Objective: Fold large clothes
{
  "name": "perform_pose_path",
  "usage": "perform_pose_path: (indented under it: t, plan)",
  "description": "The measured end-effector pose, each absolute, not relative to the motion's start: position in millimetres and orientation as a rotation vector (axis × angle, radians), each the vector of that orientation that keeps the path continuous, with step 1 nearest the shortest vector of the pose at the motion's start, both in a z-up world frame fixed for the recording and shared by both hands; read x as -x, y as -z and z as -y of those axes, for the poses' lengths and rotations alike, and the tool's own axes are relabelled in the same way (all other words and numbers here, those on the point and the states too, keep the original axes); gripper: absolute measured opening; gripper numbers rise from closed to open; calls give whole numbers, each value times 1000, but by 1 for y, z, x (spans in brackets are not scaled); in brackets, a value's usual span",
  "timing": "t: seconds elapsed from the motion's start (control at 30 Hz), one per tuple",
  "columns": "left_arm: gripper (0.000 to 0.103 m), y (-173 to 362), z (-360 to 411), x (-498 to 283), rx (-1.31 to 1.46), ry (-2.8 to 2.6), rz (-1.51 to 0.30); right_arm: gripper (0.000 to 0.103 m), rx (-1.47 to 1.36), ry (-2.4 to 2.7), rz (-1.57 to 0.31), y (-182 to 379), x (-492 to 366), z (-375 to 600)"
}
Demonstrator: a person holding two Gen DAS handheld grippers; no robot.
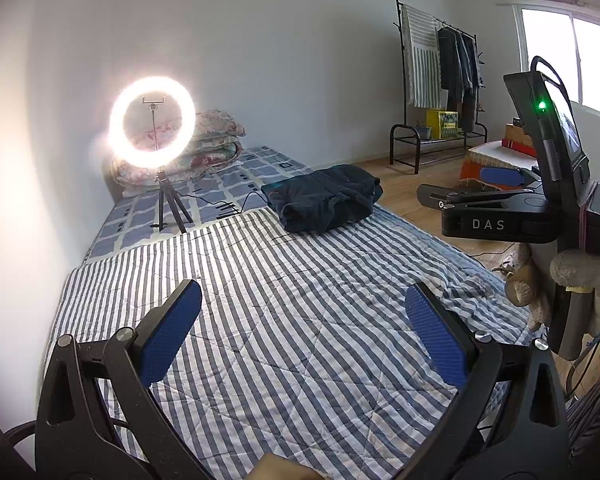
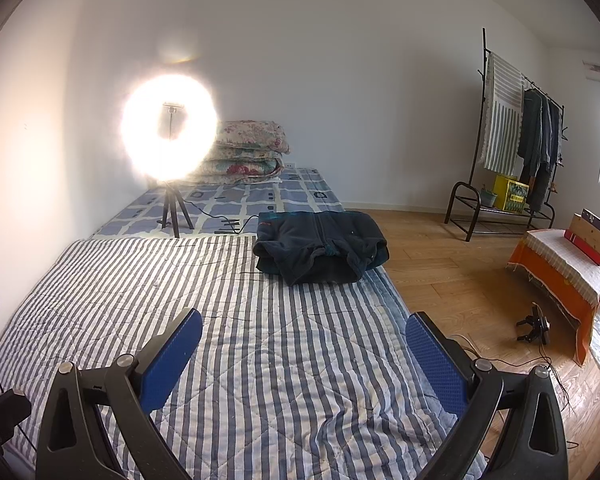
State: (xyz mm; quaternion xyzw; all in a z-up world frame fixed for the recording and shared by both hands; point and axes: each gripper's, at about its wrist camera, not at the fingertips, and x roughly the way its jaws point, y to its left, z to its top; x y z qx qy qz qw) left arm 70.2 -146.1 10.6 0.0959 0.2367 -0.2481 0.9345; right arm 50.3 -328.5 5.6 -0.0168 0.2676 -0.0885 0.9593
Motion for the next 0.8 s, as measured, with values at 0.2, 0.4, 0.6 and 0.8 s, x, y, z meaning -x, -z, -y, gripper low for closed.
perform_pose_path:
  t: [0.2, 0.4, 0.6, 0.8]
  plan:
    - [103, -11, 147, -71, -192, 506, -485, 103, 34, 181, -544, -5, -50, 329]
    - [103, -14, 147, -73, -183, 504, -495, 103, 33, 184, -544, -5, -49, 329]
    - [103, -17, 142, -80, -148, 485, -525, 103, 29, 190, -545, -4, -47, 328]
    - [103, -19, 138, -85, -129, 428, -535, 103, 29, 189, -545, -4, -48, 329]
